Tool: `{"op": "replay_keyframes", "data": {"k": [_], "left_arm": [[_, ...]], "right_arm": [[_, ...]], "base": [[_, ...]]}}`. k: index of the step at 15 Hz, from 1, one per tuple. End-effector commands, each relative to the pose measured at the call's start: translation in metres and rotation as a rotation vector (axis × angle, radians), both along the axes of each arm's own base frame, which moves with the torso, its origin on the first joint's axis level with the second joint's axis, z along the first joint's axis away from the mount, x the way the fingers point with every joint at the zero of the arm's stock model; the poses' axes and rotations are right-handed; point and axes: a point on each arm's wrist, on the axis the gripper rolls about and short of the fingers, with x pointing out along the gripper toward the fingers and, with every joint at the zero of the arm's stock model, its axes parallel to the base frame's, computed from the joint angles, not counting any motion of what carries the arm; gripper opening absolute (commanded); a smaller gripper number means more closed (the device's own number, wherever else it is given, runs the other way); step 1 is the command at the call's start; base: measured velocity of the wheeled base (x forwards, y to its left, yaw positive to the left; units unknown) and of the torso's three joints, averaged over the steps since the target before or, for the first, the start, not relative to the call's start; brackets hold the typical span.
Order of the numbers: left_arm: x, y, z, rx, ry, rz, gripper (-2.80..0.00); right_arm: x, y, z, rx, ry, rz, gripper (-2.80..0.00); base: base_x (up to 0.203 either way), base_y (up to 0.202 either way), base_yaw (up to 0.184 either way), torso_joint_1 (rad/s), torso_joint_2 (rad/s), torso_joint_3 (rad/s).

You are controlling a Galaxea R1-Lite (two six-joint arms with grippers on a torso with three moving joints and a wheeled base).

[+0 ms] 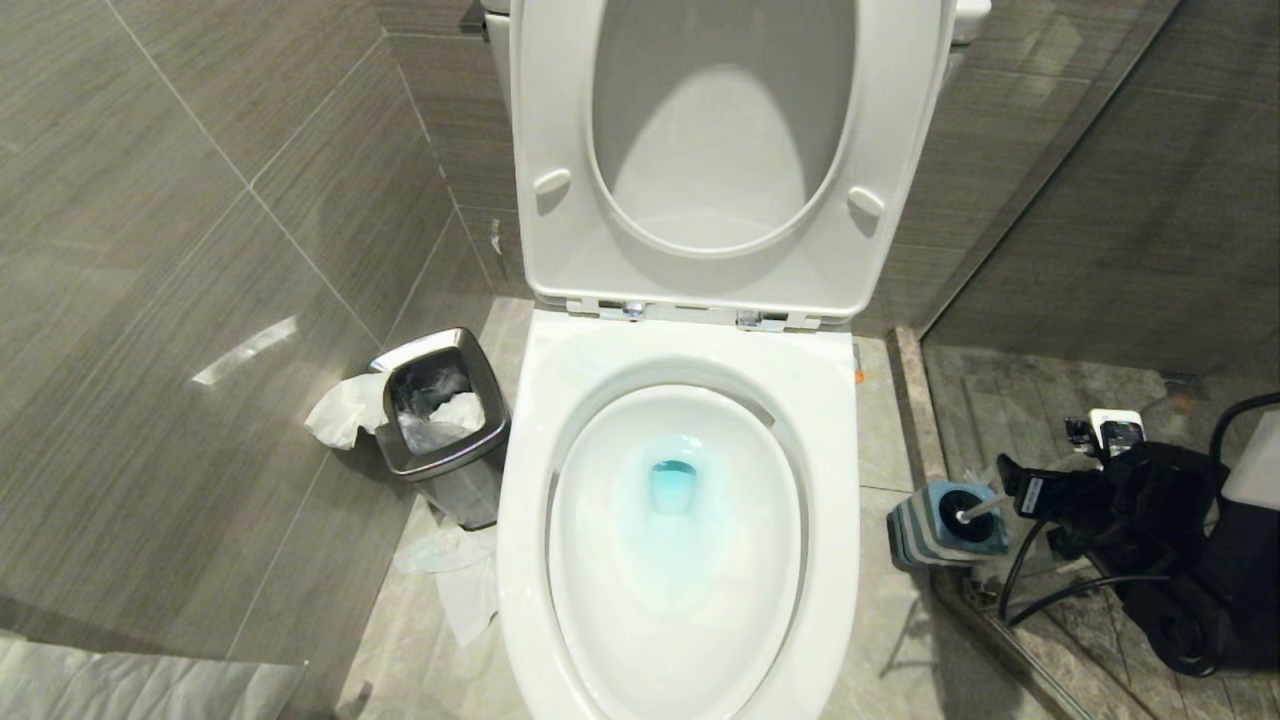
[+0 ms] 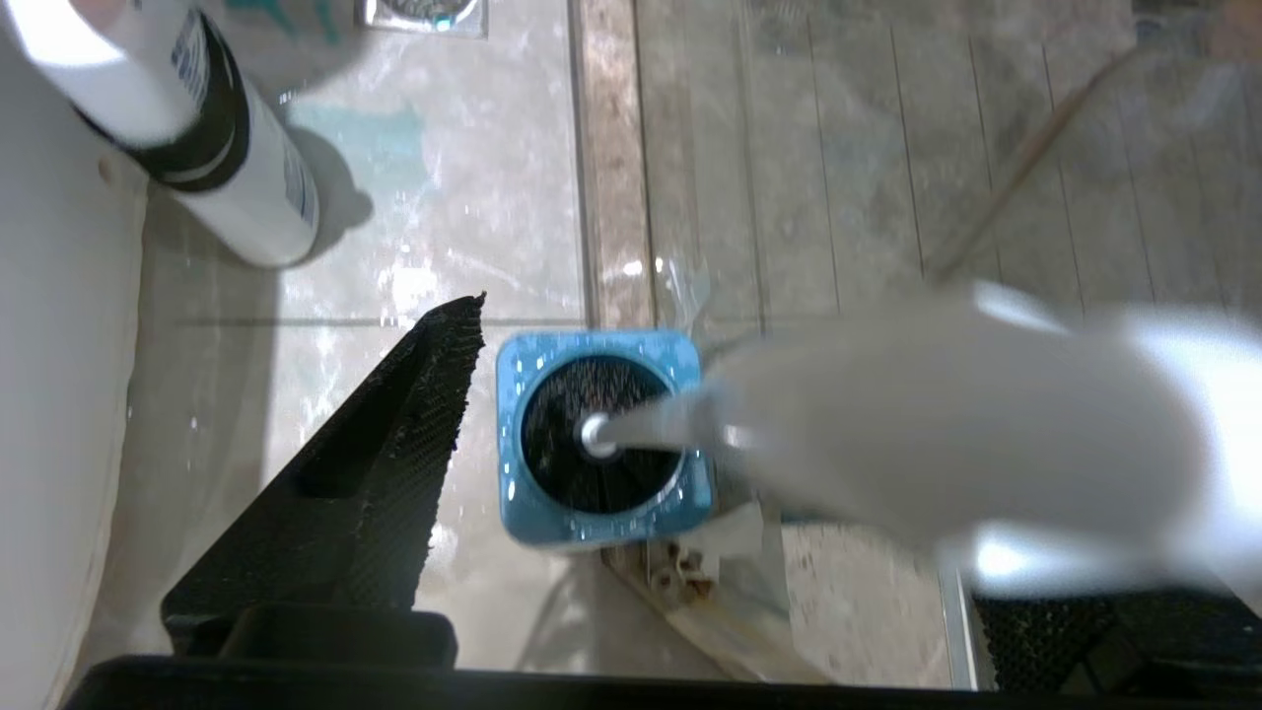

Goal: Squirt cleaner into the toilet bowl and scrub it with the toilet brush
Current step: Put the toilet brush back, then flush the toilet

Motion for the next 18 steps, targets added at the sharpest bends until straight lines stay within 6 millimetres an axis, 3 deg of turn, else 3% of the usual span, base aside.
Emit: {"op": "replay_keyframes", "data": {"k": [1,4,10,18], "left_arm": [[0.000,0.000,0.000,0.000,0.002,0.001,-2.80],[0.000,0.000,0.000,0.000,0.002,0.001,-2.80],[0.000,0.000,0.000,-0.001,0.000,0.001,-2.80],[0.000,0.000,0.000,-0.008,0.000,0.002,-2.80]], "right_arm": [[-0.009,0.001,-0.002,0.002,0.023,-0.001,0.00],[-0.023,0.004,-0.001,0.009,0.055,0.004,0.00],[-0.054,0.015,0.018,0.006,0.057,0.033,0.00],[-0.089,0.025,0.058,-0.029,-0.039,0.112,0.00]], "base": [[0.000,0.000,0.000,0.000,0.00,0.000],[0.000,0.000,0.000,0.000,0.00,0.000],[0.000,0.000,0.000,0.000,0.00,0.000],[0.000,0.000,0.000,0.000,0.00,0.000]]}}
